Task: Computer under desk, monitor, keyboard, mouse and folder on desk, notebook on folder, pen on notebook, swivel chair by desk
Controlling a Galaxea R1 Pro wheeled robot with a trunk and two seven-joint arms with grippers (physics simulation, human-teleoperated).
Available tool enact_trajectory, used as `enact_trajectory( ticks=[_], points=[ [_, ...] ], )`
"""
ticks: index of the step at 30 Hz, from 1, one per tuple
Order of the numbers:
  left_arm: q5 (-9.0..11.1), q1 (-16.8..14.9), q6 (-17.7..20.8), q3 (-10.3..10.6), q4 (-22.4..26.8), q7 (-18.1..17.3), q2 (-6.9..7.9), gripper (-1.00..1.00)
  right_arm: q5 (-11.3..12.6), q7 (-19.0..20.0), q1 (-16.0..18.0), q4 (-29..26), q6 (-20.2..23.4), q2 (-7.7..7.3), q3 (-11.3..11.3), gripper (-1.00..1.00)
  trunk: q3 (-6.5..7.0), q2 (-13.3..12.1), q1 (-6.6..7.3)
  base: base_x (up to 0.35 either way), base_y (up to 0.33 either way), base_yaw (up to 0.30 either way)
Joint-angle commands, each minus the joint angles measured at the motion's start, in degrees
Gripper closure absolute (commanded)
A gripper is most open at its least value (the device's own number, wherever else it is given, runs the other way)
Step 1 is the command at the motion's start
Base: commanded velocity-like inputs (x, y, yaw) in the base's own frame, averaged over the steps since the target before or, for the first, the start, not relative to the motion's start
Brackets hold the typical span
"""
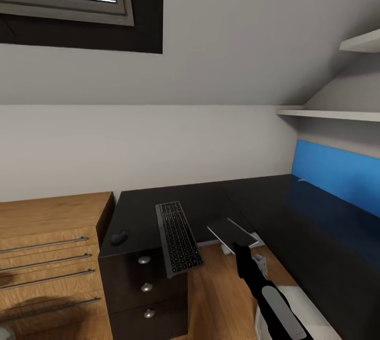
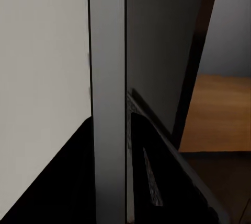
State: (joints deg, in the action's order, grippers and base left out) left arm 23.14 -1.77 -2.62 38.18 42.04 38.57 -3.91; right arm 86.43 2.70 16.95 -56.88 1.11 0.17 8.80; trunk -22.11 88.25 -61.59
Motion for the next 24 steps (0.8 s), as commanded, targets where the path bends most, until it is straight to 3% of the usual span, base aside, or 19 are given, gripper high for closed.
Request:
enact_trajectory(
  ticks=[1, 18, 24],
  points=[
    [0.6, -0.1, -0.3, 0.3, 0.0, 0.4, 0.04, -1.0, 0.6, 0.2, 0.0, 0.0, 0.1, 0.0, 0.0, 1.0, -0.16, 0.0, 0.0, 0.0, 0.0, 0.0],
    [0.5, -0.1, -0.3, 0.3, 0.0, 0.4, 0.04, -1.0, 0.6, 0.1, 0.0, 0.0, 0.1, 0.0, 0.0, 1.0, -1.66, 0.0, 0.0, 0.001, 0.0, 0.0],
    [0.5, -0.1, -0.3, 0.3, 0.0, 0.4, 0.04, -1.0, 0.6, 0.1, 0.0, 0.0, 0.1, 0.0, 0.0, 1.0, -2.19, 0.0, 0.0, 0.127, 0.0, 0.0]
  ],
)
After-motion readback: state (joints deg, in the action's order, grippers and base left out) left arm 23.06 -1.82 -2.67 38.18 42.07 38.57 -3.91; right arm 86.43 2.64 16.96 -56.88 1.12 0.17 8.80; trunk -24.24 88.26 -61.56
